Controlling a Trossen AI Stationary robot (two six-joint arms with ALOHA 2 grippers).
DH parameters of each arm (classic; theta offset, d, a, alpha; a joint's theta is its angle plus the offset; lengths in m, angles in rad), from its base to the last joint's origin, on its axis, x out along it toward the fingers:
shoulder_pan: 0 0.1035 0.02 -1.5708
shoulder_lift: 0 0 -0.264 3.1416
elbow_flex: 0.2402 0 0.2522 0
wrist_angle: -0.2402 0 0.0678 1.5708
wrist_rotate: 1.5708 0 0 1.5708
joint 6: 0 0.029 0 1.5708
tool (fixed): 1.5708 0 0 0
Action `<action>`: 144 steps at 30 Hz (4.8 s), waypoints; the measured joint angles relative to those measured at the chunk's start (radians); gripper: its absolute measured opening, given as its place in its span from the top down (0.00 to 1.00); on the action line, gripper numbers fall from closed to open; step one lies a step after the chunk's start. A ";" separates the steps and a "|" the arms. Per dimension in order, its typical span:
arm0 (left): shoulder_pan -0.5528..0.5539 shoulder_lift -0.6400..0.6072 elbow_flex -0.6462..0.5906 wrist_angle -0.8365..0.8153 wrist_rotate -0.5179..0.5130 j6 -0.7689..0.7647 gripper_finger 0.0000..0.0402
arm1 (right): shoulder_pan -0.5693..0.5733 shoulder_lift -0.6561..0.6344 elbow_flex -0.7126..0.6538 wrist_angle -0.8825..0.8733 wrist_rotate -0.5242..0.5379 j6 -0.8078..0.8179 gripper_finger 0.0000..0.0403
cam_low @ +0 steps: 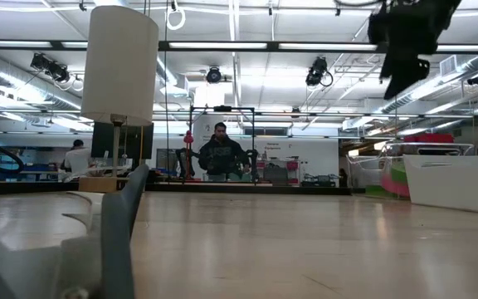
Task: Pick and place Stapler, Stapler remover, tape
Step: Put the gray stapler remover into the white bin
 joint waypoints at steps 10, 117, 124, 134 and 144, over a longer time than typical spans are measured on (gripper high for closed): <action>-0.038 0.000 0.000 0.000 0.200 -0.351 0.67 | 0.379 -0.097 -0.056 0.389 -0.151 0.128 0.12; 0.115 0.195 0.026 0.777 -0.503 0.752 0.89 | 0.865 0.120 -0.373 1.230 0.411 0.098 0.30; 0.111 0.195 0.026 0.769 -0.512 0.763 0.89 | 0.853 0.119 -0.373 1.227 0.406 0.101 0.84; 0.113 0.196 0.025 0.765 -0.558 0.776 0.89 | 0.847 0.117 -0.372 1.216 0.424 0.084 0.93; 0.106 0.197 0.025 0.781 -0.628 0.766 0.75 | 0.841 0.101 -0.371 1.207 0.426 0.042 0.93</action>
